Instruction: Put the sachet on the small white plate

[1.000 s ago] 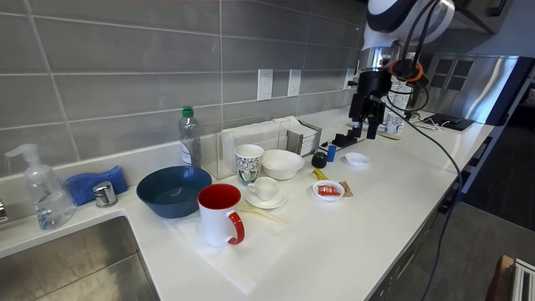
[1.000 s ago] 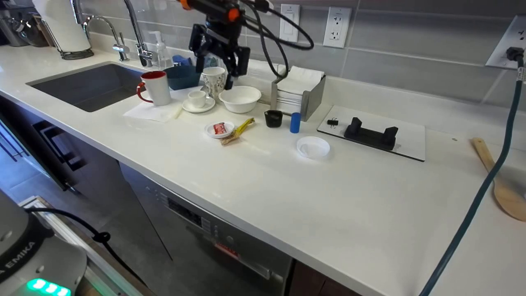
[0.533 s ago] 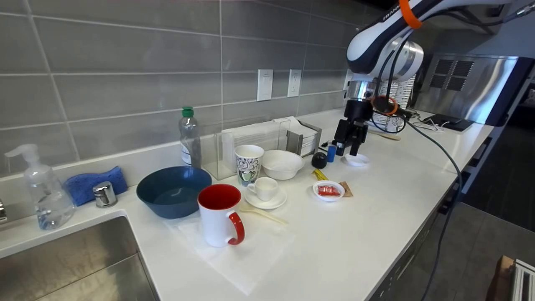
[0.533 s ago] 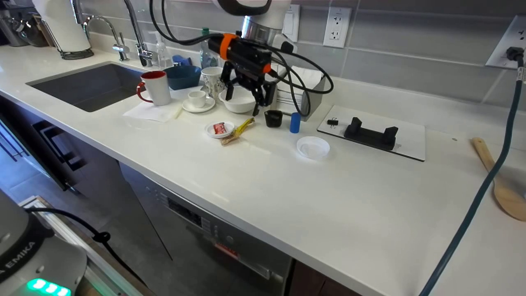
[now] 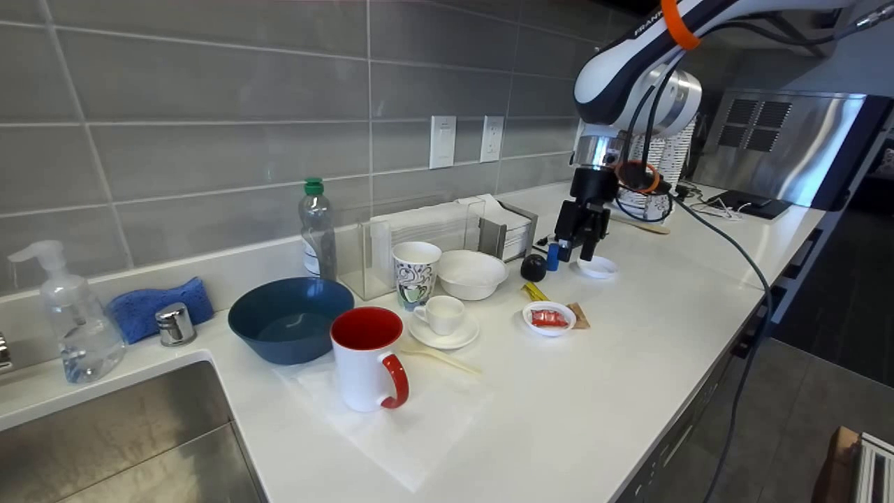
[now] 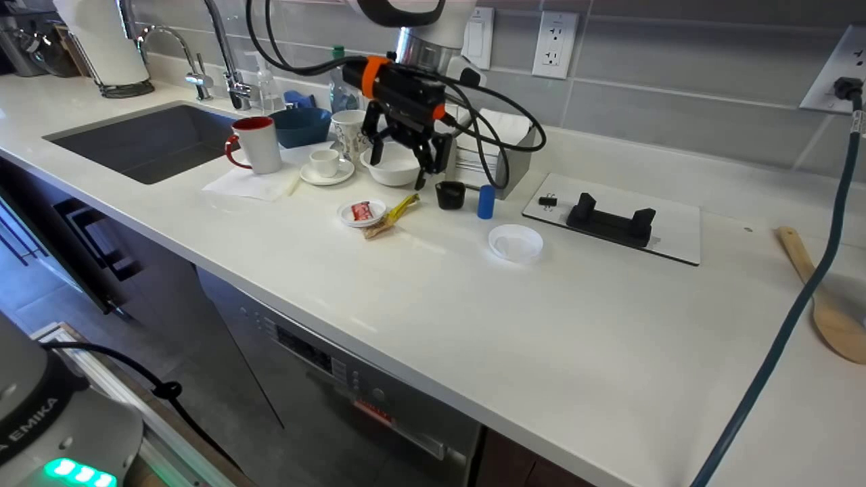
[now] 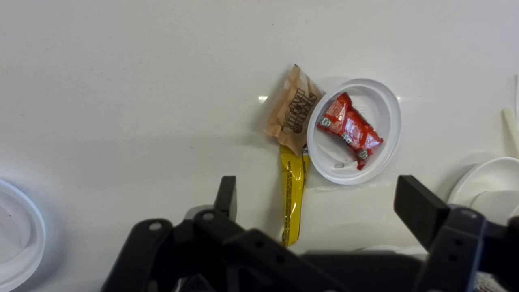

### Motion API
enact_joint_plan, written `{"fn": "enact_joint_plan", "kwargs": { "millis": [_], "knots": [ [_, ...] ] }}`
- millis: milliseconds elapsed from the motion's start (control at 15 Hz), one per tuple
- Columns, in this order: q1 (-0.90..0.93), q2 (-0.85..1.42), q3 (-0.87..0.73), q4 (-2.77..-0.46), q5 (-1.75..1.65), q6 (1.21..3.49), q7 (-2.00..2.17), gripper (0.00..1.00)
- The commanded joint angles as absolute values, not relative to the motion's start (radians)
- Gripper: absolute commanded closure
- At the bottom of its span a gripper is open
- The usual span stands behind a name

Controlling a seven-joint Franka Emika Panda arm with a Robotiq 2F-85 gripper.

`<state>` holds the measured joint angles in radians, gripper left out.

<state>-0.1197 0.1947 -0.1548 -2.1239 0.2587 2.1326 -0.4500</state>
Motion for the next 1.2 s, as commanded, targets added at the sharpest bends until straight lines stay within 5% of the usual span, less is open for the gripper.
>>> {"fn": "enact_joint_plan", "kwargs": {
  "millis": [0,400,600,667,933,1133],
  "knots": [
    [-0.160,0.236,-0.133,-2.112,0.240,2.121,-0.487,0.00],
    [-0.234,0.307,-0.116,-2.068,0.277,2.020,-0.629,0.02],
    [-0.257,0.337,-0.103,-2.054,0.292,1.993,-0.692,0.23],
    [-0.263,0.346,-0.099,-2.053,0.303,2.000,-0.710,0.38],
    [-0.280,0.375,-0.074,-2.048,0.353,2.013,-0.783,0.39],
    [-0.284,0.396,-0.063,-2.045,0.377,2.017,-0.811,0.51]
  ]
}}
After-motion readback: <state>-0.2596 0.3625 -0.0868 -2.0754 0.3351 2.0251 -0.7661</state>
